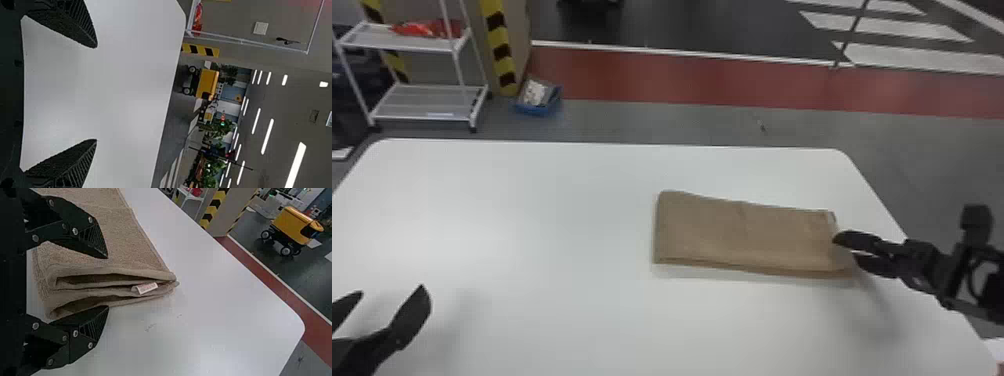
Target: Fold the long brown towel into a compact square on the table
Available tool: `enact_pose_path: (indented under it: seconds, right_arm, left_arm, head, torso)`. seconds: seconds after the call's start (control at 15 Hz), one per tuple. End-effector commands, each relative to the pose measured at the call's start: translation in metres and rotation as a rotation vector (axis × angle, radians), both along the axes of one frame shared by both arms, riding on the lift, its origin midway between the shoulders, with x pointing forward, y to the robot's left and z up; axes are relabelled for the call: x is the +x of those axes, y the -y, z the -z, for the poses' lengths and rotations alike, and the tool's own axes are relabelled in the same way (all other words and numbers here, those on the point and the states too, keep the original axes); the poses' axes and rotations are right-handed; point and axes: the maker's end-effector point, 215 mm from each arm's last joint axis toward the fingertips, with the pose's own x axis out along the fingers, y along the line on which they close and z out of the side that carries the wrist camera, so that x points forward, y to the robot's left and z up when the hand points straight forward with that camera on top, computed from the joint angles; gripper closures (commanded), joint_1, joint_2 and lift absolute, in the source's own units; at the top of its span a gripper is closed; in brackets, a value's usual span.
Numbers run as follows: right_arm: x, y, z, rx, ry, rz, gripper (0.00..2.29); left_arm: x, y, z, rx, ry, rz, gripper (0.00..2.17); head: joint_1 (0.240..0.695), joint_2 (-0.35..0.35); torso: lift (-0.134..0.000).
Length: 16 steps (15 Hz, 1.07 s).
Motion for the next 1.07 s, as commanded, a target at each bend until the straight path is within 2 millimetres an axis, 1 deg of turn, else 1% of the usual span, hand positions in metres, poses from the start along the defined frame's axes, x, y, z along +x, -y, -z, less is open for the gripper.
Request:
enact_pose_path:
  seconds: [0.0,0.2,0.27,0.33,0.4,0.47,0.6,0.67,0.73,0.8,0.87,0.93,1.0]
  right_arm:
    - [0.001,-0.003,0.001,-0.002,-0.005,-0.006,0.53]
    - [-0.003,-0.006,0.004,0.01,-0.026,-0.01,0.53]
    - [-0.005,-0.008,0.005,0.013,-0.034,-0.016,0.59]
    - [-0.006,-0.008,0.005,0.016,-0.036,-0.015,0.75]
    - [-0.007,-0.009,0.005,0.021,-0.039,-0.016,0.81]
    - [-0.008,-0.008,0.004,0.031,-0.039,-0.011,1.01]
    - [-0.009,-0.015,0.0,0.07,-0.035,-0.015,1.1]
    - [-0.01,-0.014,-0.004,0.084,-0.029,-0.009,1.18]
    - [-0.008,-0.015,-0.015,0.115,-0.003,-0.005,1.18]
    - [-0.008,-0.012,-0.029,0.144,0.031,0.006,1.18]
    - [-0.011,-0.014,-0.037,0.16,0.035,-0.003,1.18]
    - [-0.015,-0.013,-0.043,0.154,0.042,-0.008,1.18]
    - [-0.021,-0.012,-0.043,0.143,0.022,-0.017,1.18]
  left_arm:
    - [-0.002,-0.003,0.0,-0.001,0.001,-0.004,0.01]
    - [-0.003,-0.003,0.001,-0.001,0.001,-0.003,0.01]
    - [-0.004,-0.003,0.001,-0.001,0.0,-0.003,0.01]
    - [-0.005,-0.003,0.002,-0.001,-0.002,-0.003,0.01]
    - [-0.005,-0.003,0.002,-0.001,-0.002,-0.002,0.01]
    - [-0.004,-0.003,0.002,0.0,-0.002,-0.001,0.01]
    - [-0.005,-0.004,0.001,0.003,-0.002,-0.002,0.01]
    - [-0.004,-0.004,0.001,0.003,0.0,-0.002,0.01]
    - [-0.004,-0.004,0.001,0.002,-0.001,-0.001,0.01]
    - [-0.004,-0.004,0.0,0.004,0.0,0.0,0.02]
    - [-0.004,-0.004,0.0,0.004,0.0,0.0,0.02]
    - [-0.004,-0.005,0.0,0.005,0.0,-0.001,0.02]
    - [-0.003,-0.004,-0.001,0.004,0.001,0.0,0.02]
  head:
    - [0.695,-0.142]
    - [0.695,-0.133]
    - [0.695,-0.132]
    - [0.695,-0.131]
    - [0.695,-0.13]
    - [0.695,-0.128]
    - [0.695,-0.127]
    - [0.695,-0.126]
    - [0.695,-0.123]
    - [0.695,-0.121]
    - [0.695,-0.12]
    - [0.695,-0.12]
    - [0.695,-0.12]
  torso:
    - [-0.123]
    - [-0.123]
    - [-0.123]
    - [-0.123]
    - [-0.123]
    - [-0.123]
    - [-0.123]
    - [-0.123]
    - [-0.123]
    - [-0.123]
    - [-0.123]
    - [-0.123]
    - [-0.123]
